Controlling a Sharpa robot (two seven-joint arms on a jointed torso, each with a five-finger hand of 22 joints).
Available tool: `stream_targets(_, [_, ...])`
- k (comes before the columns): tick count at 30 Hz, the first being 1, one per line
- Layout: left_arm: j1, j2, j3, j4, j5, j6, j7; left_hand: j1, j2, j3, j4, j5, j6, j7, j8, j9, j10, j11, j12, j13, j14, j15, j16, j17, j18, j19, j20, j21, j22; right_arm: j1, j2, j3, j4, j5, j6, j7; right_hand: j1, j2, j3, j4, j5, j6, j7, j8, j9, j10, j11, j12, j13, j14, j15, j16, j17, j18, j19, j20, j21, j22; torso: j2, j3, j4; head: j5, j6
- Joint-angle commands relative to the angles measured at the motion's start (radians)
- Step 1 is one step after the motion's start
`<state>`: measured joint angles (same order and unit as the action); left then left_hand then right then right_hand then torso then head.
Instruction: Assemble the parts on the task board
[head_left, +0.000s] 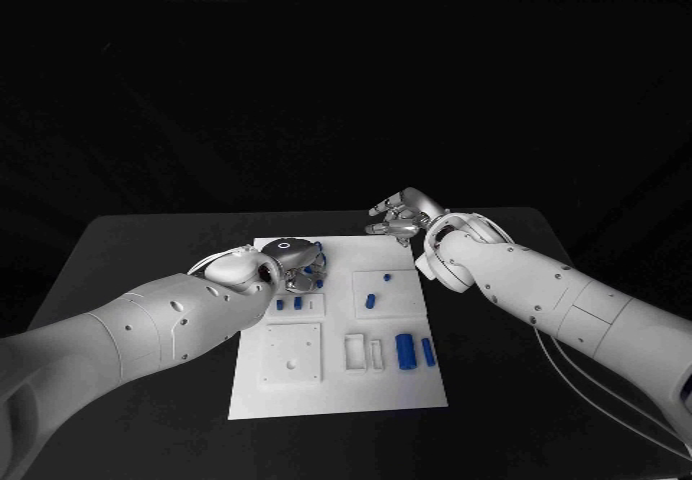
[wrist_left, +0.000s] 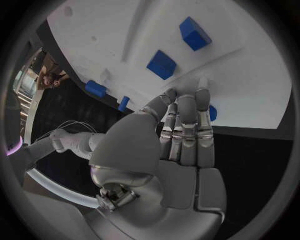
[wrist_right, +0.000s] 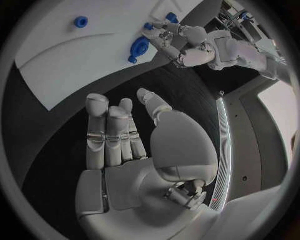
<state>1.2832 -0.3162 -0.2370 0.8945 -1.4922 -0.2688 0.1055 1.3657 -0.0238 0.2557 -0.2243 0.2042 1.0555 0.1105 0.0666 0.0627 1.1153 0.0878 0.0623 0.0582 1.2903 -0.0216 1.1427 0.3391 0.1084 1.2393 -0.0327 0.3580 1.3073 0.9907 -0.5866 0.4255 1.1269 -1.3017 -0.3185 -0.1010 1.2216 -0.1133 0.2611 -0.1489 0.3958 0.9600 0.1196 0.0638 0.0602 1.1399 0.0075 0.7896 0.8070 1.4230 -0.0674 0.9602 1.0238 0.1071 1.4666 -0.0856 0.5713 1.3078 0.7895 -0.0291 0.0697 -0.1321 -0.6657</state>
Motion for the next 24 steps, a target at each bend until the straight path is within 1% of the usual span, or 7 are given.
stream_targets(1, [-0.002,0.004,0.0,-0.002,-0.007,0.032,-0.01,-0.009,-0.002,0.006,0.0,-0.004,0.007,0.002,-0.004,-0.001,0.009,-0.002,-0.005,-0.001,0.006,0.004,0.004,0.001,0.009,-0.008,-0.003,0.005,0.023,0.0,-0.001,0.0,0.002,-0.001,0.001,0.005,-0.009,0.002,0.003,0.005,0.004,-0.006,-0.002,-0.004,0.0,0.0,-0.007,-0.004,-0.001,0.003,-0.002,-0.004,0.0,0.009,0.049,-0.002,0.004,0.038,-0.001,0.0003,0.0009,0.0,-0.001])
stream_targets(6, [-0.004,0.007,0.0,-0.008,-0.008,0.036,-0.006,-0.01,-0.003,0.015,0.009,-0.007,0.019,0.003,-0.004,-0.001,0.026,-0.004,-0.005,-0.001,0.006,0.006,0.01,0.001,0.01,-0.013,-0.001,0.017,0.023,0.0,-0.001,0.0,0.003,-0.001,0.001,0.005,-0.009,0.002,0.003,0.005,0.004,-0.006,-0.002,-0.004,0.0,0.0,-0.007,-0.004,-0.001,0.003,-0.002,-0.004,0.0,0.009,0.049,-0.002,0.004,0.038,0.0,0.0006,0.0007,-0.003,-0.001])
stream_targets(10, [-0.008,0.01,0.0,-0.011,-0.007,0.043,0.001,-0.012,-0.006,0.017,0.013,-0.009,0.022,0.002,-0.005,-0.001,0.03,-0.005,-0.005,-0.001,0.008,0.006,0.013,0.001,0.011,-0.012,-0.001,0.021,0.022,0.0,0.0,0.0,0.004,-0.001,0.001,0.004,-0.009,0.002,0.003,0.005,0.004,-0.006,-0.002,-0.004,0.0,0.0,-0.007,-0.004,-0.001,0.003,-0.002,-0.004,0.0,0.009,0.049,-0.002,0.004,0.038,0.001,0.0001,-0.0003,-0.003,-0.001])
stream_targets(12, [-0.009,0.011,0.0,-0.011,-0.007,0.048,0.003,-0.015,-0.014,0.013,0.015,-0.013,0.007,-0.004,-0.006,-0.001,0.028,-0.007,-0.005,-0.001,0.007,0.004,0.012,0.0,0.01,-0.014,0.0,0.021,0.021,0.0,0.0,0.0,0.005,-0.001,0.001,0.004,-0.009,0.002,0.003,0.005,0.004,-0.006,-0.002,-0.004,0.0,0.0,-0.007,-0.004,-0.001,0.003,-0.002,-0.004,0.0,0.009,0.049,-0.002,0.004,0.038,0.001,-0.0001,-0.0004,-0.004,-0.004])
stream_targets(16, [-0.011,0.013,0.001,-0.01,-0.006,0.064,0.007,-0.015,-0.02,0.007,0.019,-0.021,-0.006,-0.009,-0.005,-0.001,0.027,-0.009,-0.005,-0.001,0.01,0.003,0.012,-0.001,0.008,-0.013,-0.002,0.02,0.02,0.0,-0.001,0.0,0.006,-0.002,0.0,0.004,-0.009,0.002,0.003,0.005,0.004,-0.006,-0.002,-0.004,0.0,0.0,-0.007,-0.004,-0.001,0.003,-0.002,-0.004,0.0,0.009,0.049,-0.002,0.004,0.038,0.001,-0.0003,0.0002,-0.005,-0.005])
stream_targets(18, [-0.011,0.013,0.001,-0.01,-0.006,0.069,0.007,-0.015,-0.02,0.006,0.02,-0.023,-0.006,-0.01,-0.005,-0.001,0.028,-0.009,-0.005,-0.001,0.01,0.002,0.012,-0.001,0.008,-0.012,-0.002,0.019,0.02,0.0,-0.001,0.0,0.007,-0.002,0.001,0.004,-0.009,0.002,0.003,0.005,0.004,-0.006,-0.002,-0.004,0.0,0.0,-0.007,-0.004,-0.001,0.003,-0.002,-0.004,0.0,0.009,0.049,-0.002,0.004,0.038,0.0,0.0003,0.001,-0.006,-0.006])
stream_targets(24, [-0.012,0.013,0.001,-0.009,-0.005,0.08,0.008,-0.015,-0.017,0.004,0.026,-0.025,0.001,-0.006,-0.005,-0.001,0.039,-0.012,-0.005,-0.001,0.013,0.001,0.015,-0.001,0.007,-0.009,-0.002,0.019,0.02,0.0,0.0,0.0,0.008,-0.003,0.001,0.004,-0.006,0.002,0.003,0.006,0.004,-0.003,-0.002,-0.004,0.0,0.001,-0.007,-0.003,0.0,0.004,-0.002,-0.002,0.002,0.009,0.049,-0.002,0.006,0.039,0.0,-0.0002,0.0024,-0.008,-0.004])
